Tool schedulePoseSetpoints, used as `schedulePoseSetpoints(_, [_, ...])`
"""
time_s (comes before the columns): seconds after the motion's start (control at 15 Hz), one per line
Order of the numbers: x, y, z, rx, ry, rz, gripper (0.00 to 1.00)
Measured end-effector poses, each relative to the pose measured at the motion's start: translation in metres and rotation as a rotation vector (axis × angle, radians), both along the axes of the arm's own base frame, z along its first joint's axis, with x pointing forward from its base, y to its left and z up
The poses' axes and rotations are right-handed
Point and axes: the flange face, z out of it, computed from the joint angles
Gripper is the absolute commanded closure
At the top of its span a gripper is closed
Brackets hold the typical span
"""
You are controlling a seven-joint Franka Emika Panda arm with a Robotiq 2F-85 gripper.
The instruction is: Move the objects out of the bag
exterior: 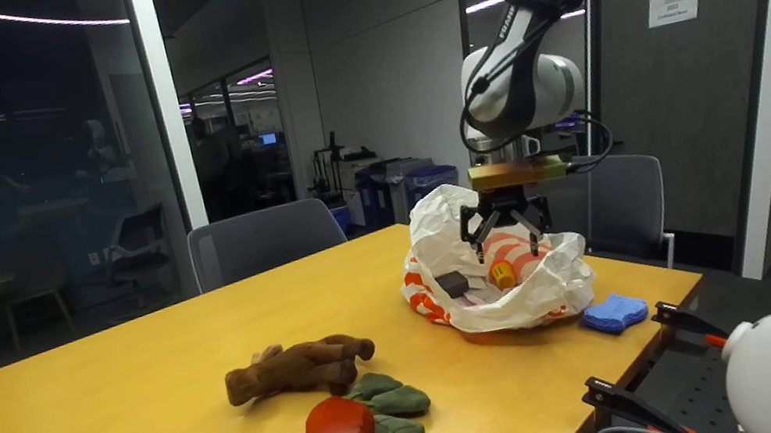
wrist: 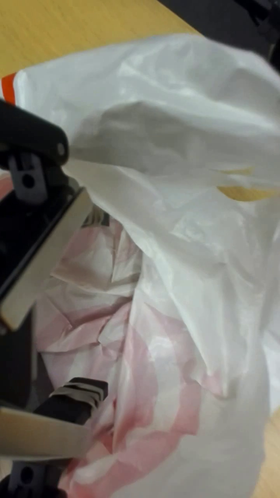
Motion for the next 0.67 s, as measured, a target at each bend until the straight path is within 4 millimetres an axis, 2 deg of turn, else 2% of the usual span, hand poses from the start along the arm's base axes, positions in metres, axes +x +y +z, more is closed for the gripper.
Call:
schedulePoseSetpoints(0.33, [0.016,-0.026,-0.035,-0.115,-0.035,-0.098,0.0])
schedulePoseSetpoints(0.67, [0.034,-0.029,-0.049,-0.174,-0.137,-0.196,0.0])
